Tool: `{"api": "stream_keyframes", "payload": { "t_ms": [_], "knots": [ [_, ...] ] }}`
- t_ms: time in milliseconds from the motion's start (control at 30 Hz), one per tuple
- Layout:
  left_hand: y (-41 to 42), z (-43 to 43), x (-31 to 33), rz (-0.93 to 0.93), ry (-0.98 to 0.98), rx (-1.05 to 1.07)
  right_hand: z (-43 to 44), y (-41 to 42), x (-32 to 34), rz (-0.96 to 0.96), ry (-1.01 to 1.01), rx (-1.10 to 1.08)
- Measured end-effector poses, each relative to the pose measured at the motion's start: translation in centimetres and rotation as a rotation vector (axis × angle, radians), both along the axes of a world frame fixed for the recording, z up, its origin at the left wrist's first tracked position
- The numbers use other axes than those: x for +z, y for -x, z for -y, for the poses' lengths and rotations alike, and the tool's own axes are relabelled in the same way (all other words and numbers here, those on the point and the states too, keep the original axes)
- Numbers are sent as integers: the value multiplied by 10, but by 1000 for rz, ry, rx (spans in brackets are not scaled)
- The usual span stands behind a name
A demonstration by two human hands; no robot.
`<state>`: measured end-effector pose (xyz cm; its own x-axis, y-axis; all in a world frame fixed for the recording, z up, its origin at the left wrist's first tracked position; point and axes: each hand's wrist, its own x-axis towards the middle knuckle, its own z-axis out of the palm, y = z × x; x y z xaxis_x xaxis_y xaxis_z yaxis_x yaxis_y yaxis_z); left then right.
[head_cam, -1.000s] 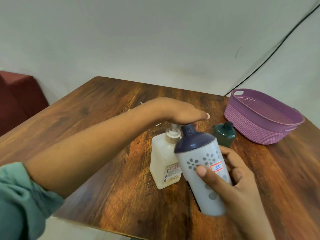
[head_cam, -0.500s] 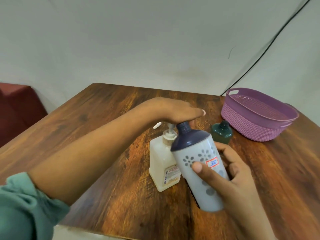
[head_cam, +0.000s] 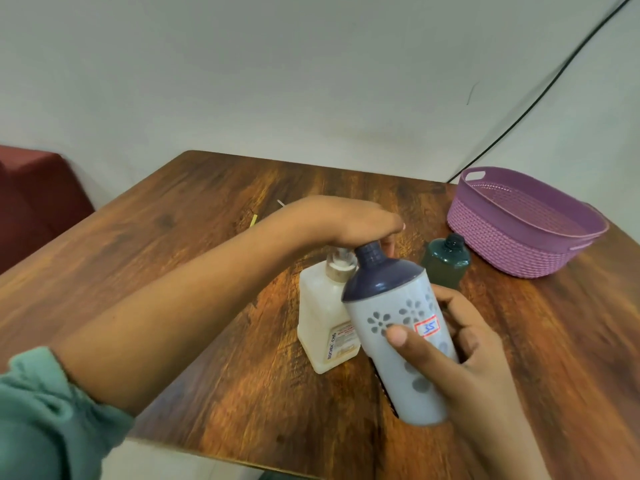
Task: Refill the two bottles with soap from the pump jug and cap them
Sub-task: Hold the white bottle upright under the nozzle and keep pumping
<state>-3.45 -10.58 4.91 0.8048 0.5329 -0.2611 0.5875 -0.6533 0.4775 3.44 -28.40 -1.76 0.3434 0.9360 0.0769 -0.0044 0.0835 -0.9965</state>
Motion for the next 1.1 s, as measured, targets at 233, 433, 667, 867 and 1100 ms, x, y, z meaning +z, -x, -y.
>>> {"api": "stream_keyframes", "payload": {
  "t_ms": [233,433,667,867,1100],
  "knots": [
    [-2,1,15,-89,-151,15,-1,1,4,4,-30,-5],
    [5,1,-2,73,9,12,0,1,1,14,-18,-15],
    [0,3,17,-75,-171,-9,0,2,5,-6,-37,-3],
    [5,5,3,7,-20,-72,0,3,1,34,-25,-21],
    [1,-1,14,-25,-183,-21,-1,3,3,9,-46,-1]
  ]
}}
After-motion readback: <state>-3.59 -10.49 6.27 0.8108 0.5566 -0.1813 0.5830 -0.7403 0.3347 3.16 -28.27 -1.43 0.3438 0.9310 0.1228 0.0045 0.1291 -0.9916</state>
